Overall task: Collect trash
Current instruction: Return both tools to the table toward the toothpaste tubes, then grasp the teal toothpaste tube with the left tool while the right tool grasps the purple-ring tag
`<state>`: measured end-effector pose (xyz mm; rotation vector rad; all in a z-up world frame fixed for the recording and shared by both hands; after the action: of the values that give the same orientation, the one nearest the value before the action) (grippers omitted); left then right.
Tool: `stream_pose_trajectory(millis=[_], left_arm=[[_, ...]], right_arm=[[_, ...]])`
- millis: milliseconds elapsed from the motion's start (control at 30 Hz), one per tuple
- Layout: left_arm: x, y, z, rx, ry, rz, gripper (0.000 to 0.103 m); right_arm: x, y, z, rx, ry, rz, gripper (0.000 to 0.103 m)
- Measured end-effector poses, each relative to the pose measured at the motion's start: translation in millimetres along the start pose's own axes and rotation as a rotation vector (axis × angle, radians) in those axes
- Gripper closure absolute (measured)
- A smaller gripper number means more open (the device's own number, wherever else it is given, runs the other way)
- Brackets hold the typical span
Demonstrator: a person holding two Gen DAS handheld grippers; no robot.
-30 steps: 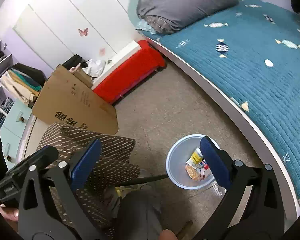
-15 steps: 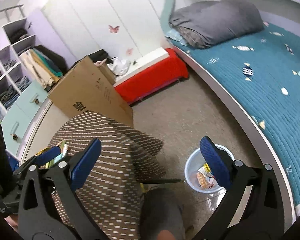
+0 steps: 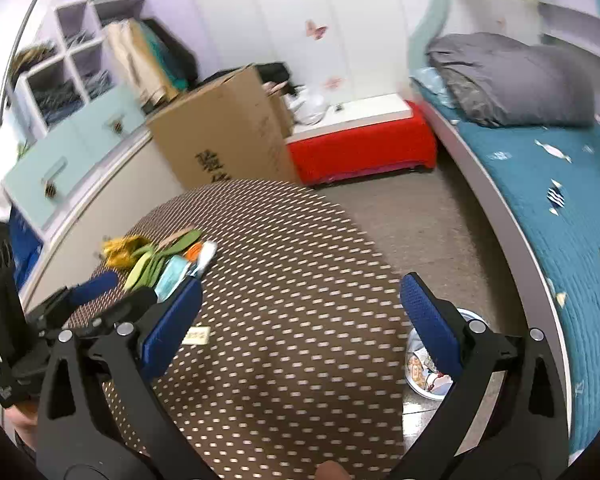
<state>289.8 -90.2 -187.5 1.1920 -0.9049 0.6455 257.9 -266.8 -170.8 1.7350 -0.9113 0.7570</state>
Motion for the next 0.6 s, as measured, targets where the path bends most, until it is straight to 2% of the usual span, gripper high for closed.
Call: stream_pose_trajectory(millis=[233,467,533,600], left_arm=[[-11,15,-55,0.089,0.045,-0.003,0.009],[-29,21,-92,0.167,0.050,-0.029,0.009],[-35,20,-102,0.180,0.067,-0.041,0.009],[-40,19,-109,0.189,0.080,-0.052,0.009]], right_arm=[[-17,-22,-53,0.069,0.099,-0.067,0.006],[-46,-51,-99,0.086,0.281,-0.157,0.006],[-55,-60,-109,0.100,0.320,-0.180,0.012],[-65,-69,-117,0.100,0.363,-0.210,0.028]])
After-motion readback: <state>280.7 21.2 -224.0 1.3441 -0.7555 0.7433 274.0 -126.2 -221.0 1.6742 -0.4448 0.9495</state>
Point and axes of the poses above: each gripper's, at about its wrist camera, not at the fingertips, and y roughly against the way its jaws point, z to its right, x to its top, the point moved 6 cm from there along -y, roughly the way its jaws point, and after that the axes turned 11 degrees about z, right-handed, at the moved point
